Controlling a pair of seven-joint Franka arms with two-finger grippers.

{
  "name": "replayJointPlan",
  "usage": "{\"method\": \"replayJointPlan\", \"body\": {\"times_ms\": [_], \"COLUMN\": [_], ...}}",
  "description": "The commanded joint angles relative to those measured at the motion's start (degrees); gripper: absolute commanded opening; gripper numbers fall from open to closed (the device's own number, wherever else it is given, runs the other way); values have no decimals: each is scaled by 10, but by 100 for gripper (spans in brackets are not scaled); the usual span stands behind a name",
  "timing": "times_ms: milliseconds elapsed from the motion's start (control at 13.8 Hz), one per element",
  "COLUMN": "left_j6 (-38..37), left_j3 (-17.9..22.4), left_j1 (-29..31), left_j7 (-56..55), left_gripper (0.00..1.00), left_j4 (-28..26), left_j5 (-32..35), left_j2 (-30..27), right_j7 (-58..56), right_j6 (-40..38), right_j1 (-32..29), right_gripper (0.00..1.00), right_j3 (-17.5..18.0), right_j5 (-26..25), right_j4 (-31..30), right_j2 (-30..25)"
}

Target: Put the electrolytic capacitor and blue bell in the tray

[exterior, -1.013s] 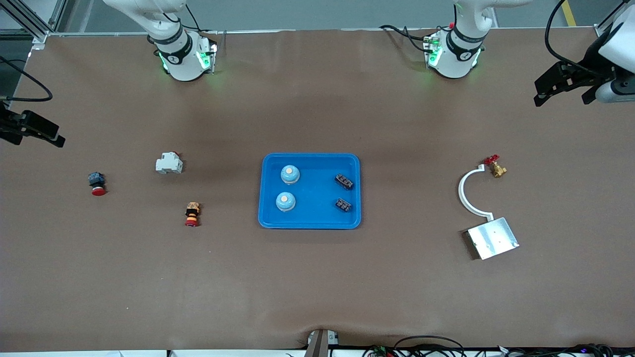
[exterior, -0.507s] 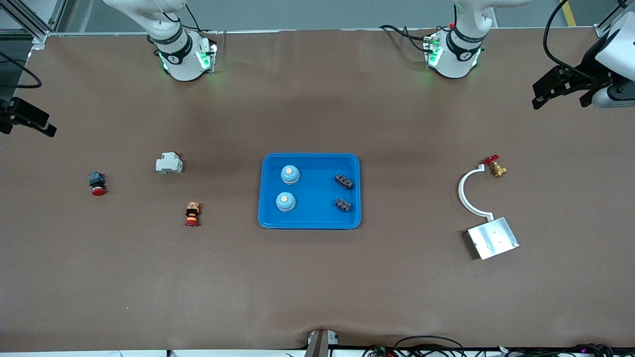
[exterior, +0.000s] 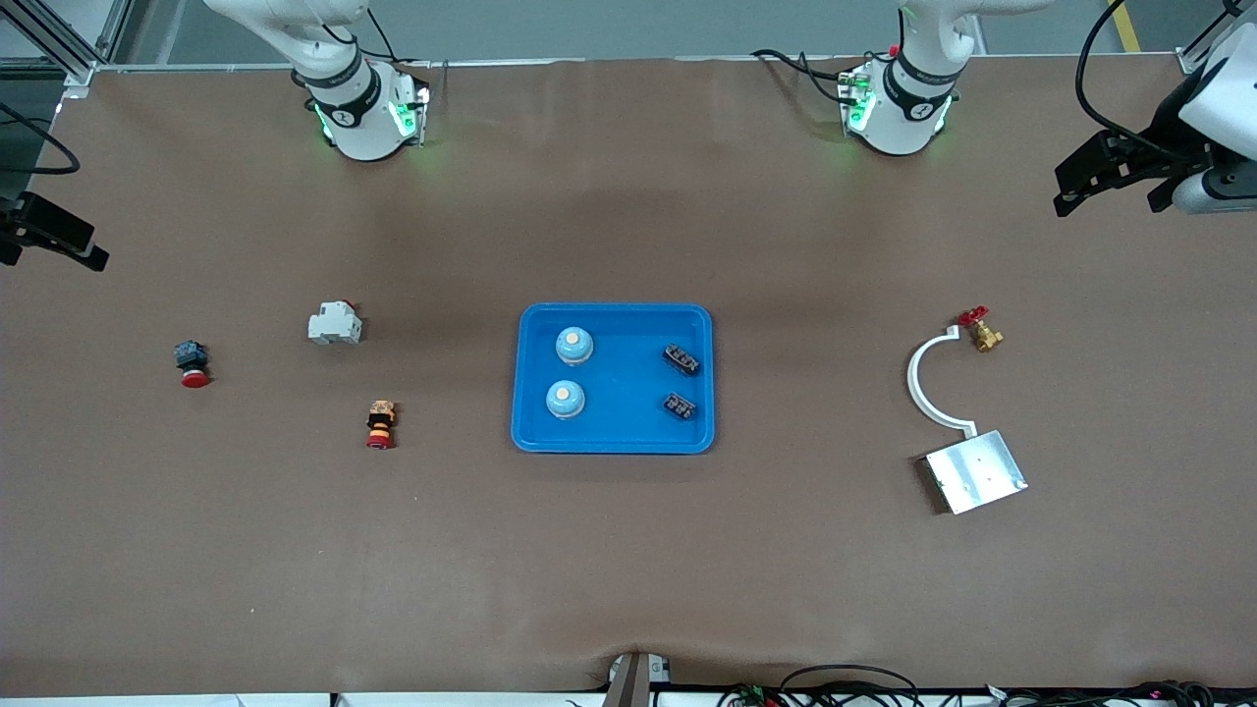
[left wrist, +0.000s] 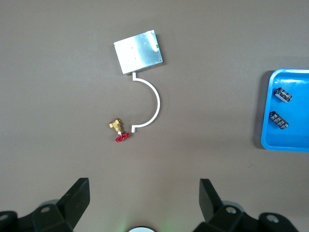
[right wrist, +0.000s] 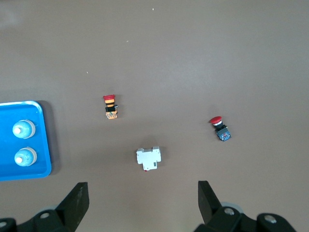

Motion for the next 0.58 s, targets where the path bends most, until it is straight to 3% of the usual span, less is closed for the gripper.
{"method": "replayJointPlan", "body": {"times_ms": [0,507], "left_j6": [-4,-4], "left_j3": [-2,-1], "left_j1": [4,4], "left_j7": [3,10], "left_gripper": [100,100], "left_j4": [6,9], "left_j5": [-3,-2], "left_j2": [0,1], "right_j7": [-4,-5], "right_j6": [6,5], "right_j1": [6,6], "right_gripper": [100,100], "right_j3": [-7,-5], "right_j5": [-8,-21], "right_j4": [-3,-2], "right_j2": [-5,-6]}}
